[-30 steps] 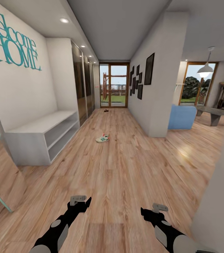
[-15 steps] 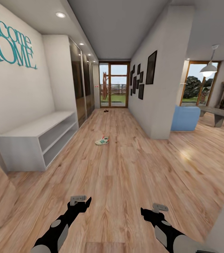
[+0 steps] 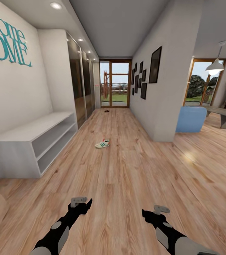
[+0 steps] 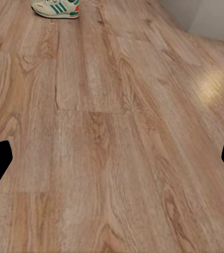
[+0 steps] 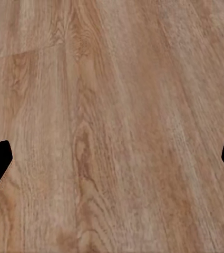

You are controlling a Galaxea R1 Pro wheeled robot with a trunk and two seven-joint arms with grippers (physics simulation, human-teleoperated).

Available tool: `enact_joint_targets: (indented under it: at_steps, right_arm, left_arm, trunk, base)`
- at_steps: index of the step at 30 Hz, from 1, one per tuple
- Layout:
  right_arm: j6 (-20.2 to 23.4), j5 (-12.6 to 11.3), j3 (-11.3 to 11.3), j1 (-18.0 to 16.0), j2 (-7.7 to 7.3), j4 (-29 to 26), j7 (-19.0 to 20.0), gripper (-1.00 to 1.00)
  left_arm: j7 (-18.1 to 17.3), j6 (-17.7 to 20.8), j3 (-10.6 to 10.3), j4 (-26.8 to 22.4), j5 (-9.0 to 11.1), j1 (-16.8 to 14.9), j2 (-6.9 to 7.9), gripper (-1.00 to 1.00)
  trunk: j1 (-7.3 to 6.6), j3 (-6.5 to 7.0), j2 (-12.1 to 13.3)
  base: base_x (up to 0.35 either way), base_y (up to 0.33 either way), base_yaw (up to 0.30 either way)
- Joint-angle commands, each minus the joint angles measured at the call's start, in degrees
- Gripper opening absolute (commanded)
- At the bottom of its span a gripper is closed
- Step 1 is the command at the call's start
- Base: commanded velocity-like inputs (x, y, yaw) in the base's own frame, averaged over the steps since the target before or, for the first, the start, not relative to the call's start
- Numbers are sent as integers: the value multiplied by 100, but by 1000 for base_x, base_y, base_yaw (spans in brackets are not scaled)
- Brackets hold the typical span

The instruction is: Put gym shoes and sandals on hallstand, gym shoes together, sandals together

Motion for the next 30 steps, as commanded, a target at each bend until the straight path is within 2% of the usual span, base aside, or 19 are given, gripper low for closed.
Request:
enact_joint_targets:
  at_steps: [1, 13, 30]
  right_arm:
    - [-23, -54, -10, -4, 2, 5, 4, 100]
    - [-23, -54, -10, -4, 2, 5, 4, 100]
    - [-23, -54, -2, -4, 2, 5, 4, 100]
  left_arm:
    - [-29, -22, 49, 0, -58, -5, -6, 100]
    - [-31, -22, 48, 0, -58, -5, -6, 100]
    - [-29, -22, 48, 0, -58, -5, -6, 100]
  trunk:
    - [2, -7, -2]
    - [2, -8, -2]
    - [2, -8, -2]
  base:
    - [347, 0, 0]
    - [346, -28, 0]
    - [346, -108, 0]
